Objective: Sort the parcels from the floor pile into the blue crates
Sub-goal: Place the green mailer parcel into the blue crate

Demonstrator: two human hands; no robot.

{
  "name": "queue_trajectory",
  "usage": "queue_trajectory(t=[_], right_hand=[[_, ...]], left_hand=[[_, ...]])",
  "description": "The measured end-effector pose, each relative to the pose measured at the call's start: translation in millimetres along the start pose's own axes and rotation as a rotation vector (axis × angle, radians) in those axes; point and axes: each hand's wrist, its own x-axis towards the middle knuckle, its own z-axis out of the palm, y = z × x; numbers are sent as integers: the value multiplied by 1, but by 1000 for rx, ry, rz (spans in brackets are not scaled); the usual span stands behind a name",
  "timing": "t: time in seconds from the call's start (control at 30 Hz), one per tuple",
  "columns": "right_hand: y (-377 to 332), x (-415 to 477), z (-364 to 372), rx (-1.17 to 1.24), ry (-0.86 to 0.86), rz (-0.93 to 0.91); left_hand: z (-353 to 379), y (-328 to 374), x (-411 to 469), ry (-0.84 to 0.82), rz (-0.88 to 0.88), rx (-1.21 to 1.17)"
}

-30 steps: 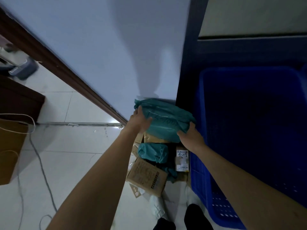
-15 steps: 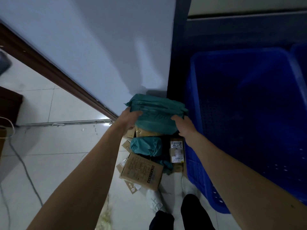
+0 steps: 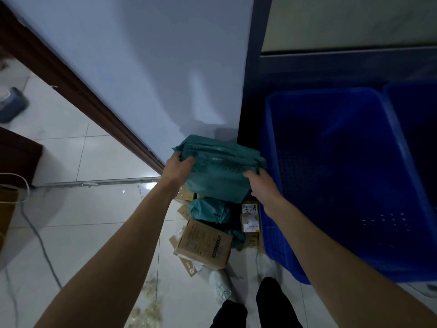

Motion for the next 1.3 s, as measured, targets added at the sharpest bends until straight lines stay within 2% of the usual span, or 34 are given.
queue_trajectory(t=[0.33, 0.6, 0.87, 1.03, 1.3], right_hand=[[-67, -129, -11, 68, 93, -162], [-99, -229, -47, 201, 228, -315], [-134, -299, -113, 177, 347, -481], [-137, -326, -164, 55, 406, -512], [-93, -375, -274, -51, 553, -538]], left_hand=[[-49, 91, -111, 180, 176, 37], [-43, 143, -193, 155, 258, 6], [-12, 190, -262, -15, 231, -210], [36, 202, -309, -134, 247, -128], [119, 205, -387, -390, 143, -54]])
